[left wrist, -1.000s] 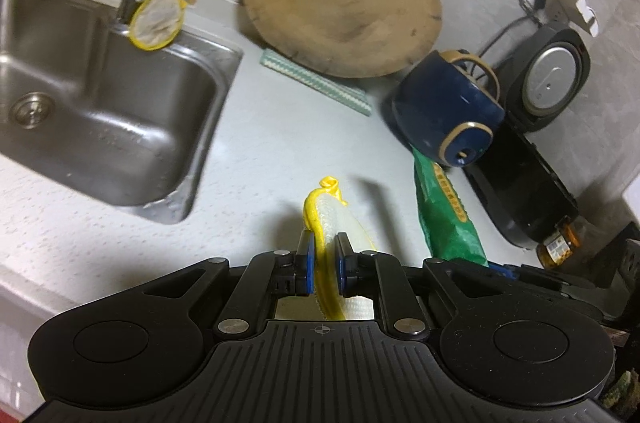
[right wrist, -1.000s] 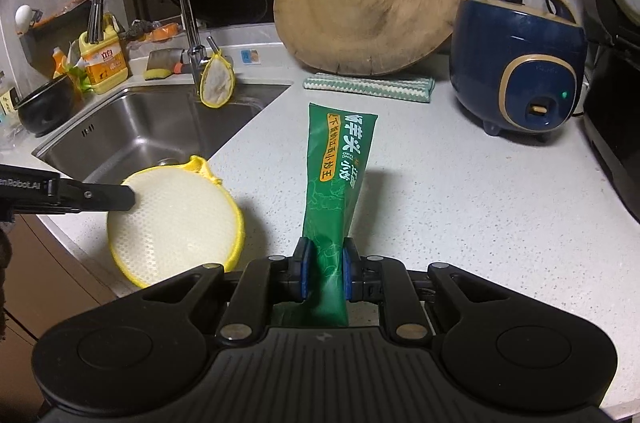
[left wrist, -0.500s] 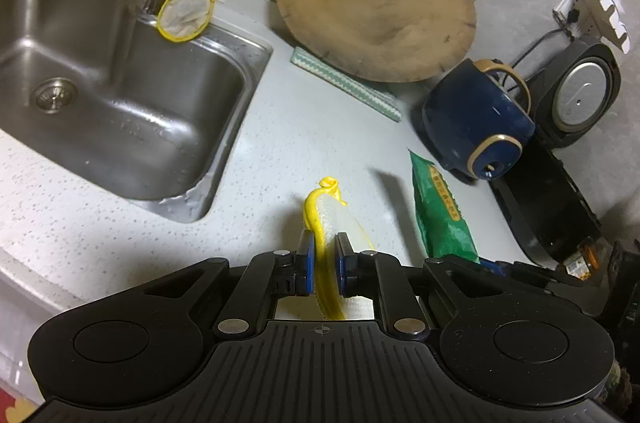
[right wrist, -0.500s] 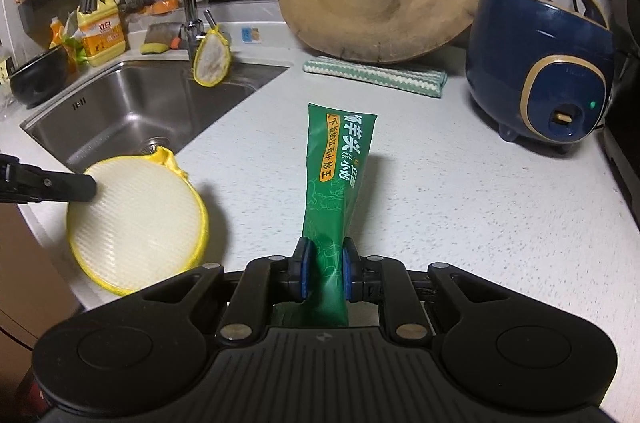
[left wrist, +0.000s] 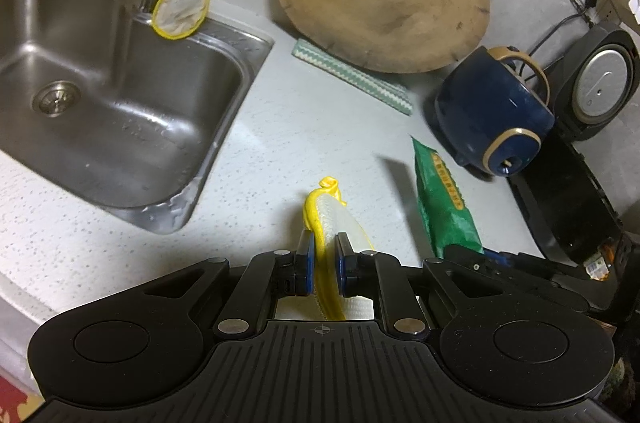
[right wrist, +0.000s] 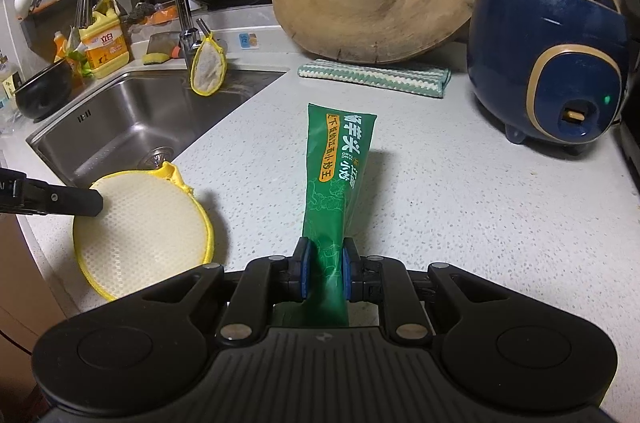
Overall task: Collect trash
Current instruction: 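Lift the green packet with the right gripper while the left gripper lifts the pad, then carry the pad and green packet with both grippers down into the trash bin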
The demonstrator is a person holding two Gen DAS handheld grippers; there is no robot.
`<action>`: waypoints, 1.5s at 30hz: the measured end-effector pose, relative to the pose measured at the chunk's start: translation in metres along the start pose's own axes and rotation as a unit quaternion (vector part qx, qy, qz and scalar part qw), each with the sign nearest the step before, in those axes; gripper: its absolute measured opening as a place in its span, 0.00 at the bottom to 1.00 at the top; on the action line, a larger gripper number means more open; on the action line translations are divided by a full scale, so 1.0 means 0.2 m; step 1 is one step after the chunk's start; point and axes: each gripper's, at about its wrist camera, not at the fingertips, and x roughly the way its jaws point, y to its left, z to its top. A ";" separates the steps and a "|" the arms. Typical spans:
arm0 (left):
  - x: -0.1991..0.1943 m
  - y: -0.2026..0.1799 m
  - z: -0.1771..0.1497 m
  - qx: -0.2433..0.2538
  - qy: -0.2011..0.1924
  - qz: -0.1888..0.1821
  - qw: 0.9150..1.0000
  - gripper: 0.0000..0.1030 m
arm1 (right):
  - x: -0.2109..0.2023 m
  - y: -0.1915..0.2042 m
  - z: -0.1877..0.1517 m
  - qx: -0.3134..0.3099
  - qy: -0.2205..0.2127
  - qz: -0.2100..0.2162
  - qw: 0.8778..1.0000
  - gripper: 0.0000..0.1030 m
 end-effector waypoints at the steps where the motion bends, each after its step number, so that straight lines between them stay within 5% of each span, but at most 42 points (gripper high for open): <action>1: 0.01 -0.01 0.00 -0.001 0.001 0.002 1.000 0.14 | 0.00 -0.01 0.00 0.001 0.001 0.003 1.000 0.15; 20: -0.01 -0.13 -0.01 -0.029 0.001 0.063 0.998 0.14 | 0.09 -0.14 0.03 0.015 0.028 0.076 0.997 0.15; 29: -0.04 -0.11 -0.05 -0.020 -0.003 0.028 0.999 0.14 | 0.02 -0.11 0.00 0.022 0.028 0.069 0.997 0.15; 37: -0.19 0.05 -0.09 -0.012 -0.019 -0.035 0.999 0.14 | -0.16 0.15 -0.04 0.002 0.008 0.052 0.999 0.15; 45: -0.50 0.38 -0.19 -0.007 -0.026 -0.078 0.997 0.14 | -0.33 0.66 -0.15 -0.041 -0.001 0.035 0.999 0.15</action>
